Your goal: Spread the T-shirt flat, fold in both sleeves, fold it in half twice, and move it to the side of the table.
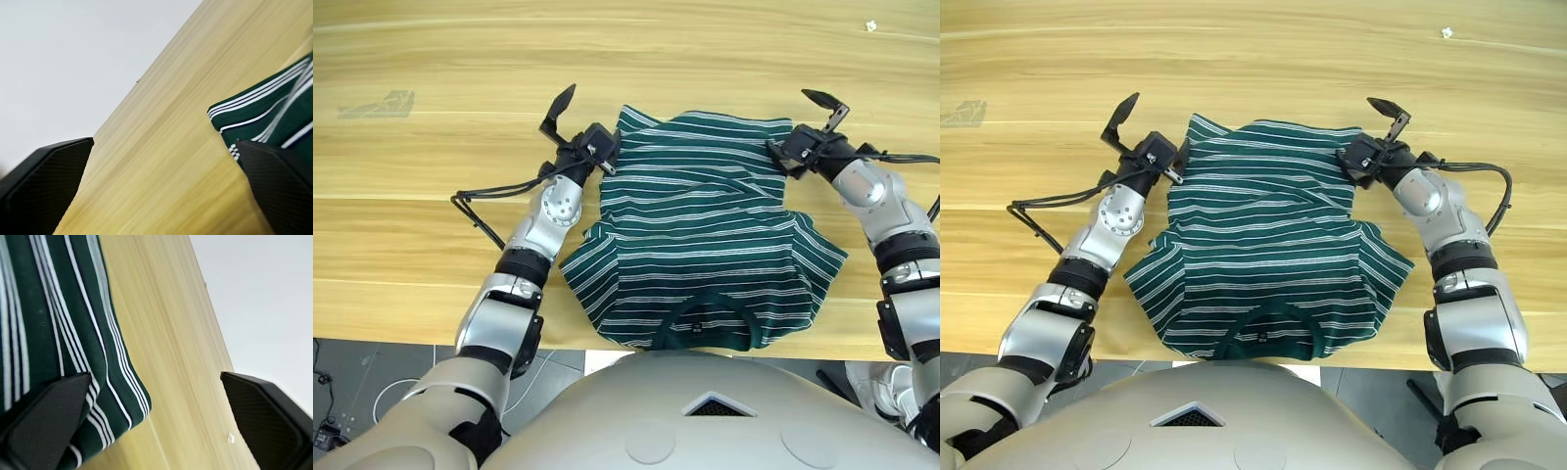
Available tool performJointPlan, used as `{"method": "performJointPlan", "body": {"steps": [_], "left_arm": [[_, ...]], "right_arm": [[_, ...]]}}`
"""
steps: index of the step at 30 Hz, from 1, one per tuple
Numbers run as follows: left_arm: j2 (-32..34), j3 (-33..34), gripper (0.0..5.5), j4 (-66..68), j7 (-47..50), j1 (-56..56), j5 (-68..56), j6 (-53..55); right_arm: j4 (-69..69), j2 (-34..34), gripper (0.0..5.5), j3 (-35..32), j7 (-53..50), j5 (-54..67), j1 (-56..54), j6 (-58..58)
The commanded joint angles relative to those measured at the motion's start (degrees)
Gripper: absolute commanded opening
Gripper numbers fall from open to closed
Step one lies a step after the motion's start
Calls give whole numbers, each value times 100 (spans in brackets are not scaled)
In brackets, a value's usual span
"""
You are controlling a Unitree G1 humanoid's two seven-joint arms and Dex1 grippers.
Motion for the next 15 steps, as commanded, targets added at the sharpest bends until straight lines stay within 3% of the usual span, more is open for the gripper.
{"method": "performJointPlan", "body": {"steps": [1,5,9,15], "left_arm": [[-48,-36,540,-497,-187,435,34,411],[-105,16,540,-1286,-209,744,49,674],[-195,228,540,-2166,-52,955,63,1049],[-161,683,540,-2345,210,598,55,1516]], "right_arm": [[-761,-43,492,91,394,-9,560,188],[-1628,-38,492,92,626,11,949,452],[-1451,-15,492,70,594,-102,802,609],[525,300,492,188,251,-319,-574,668]]}}
